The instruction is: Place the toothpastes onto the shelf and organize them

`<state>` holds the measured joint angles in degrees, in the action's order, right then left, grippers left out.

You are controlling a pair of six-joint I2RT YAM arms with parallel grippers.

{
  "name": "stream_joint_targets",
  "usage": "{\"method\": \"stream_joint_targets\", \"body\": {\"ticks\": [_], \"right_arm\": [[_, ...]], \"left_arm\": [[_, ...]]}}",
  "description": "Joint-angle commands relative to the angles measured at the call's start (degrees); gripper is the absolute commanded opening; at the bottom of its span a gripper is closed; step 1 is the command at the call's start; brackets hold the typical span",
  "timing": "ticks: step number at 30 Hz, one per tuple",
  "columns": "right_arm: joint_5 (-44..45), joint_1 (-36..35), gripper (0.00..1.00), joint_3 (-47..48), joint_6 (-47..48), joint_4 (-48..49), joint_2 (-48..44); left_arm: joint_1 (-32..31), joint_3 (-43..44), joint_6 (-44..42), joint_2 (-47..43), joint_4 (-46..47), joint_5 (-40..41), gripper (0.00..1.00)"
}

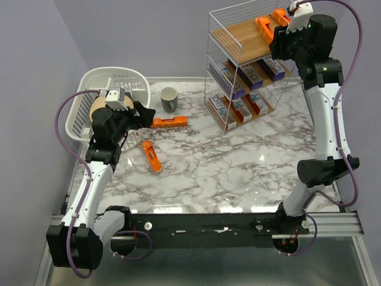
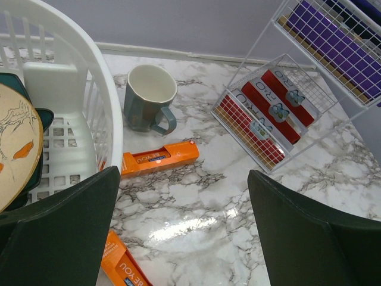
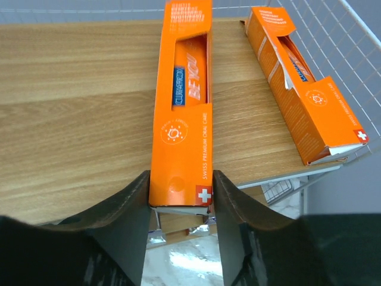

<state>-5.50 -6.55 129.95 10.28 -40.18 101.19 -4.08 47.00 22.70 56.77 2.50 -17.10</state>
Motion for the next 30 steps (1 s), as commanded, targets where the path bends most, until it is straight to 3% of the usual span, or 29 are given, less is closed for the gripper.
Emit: {"method": "stream_joint_targets", "body": {"ticks": [1, 12, 19, 30], "right_arm": [[0.14, 0.83, 0.60, 0.57, 1.05, 4.76, -1.17], [0.40, 2.68, 0.59, -2.24, 1.41, 6.78, -0.90], [-2.32, 4.52, 0.50, -2.69, 2.55, 8.54, 0.24], [-7.16, 5.58, 0.48, -2.68, 5.54, 11.44, 2.52]], "left_arm": [[0.47, 0.28, 0.33, 0.27, 0.57, -1.53, 0.99], [0.39, 0.63, 0.24, 1.06, 0.31, -1.79, 0.99], [0.47, 0.81, -0.02, 1.41, 0.05, -1.71, 0.99], [0.91, 0.98, 0.24, 2.20, 0.05, -2.14, 0.99]]}}
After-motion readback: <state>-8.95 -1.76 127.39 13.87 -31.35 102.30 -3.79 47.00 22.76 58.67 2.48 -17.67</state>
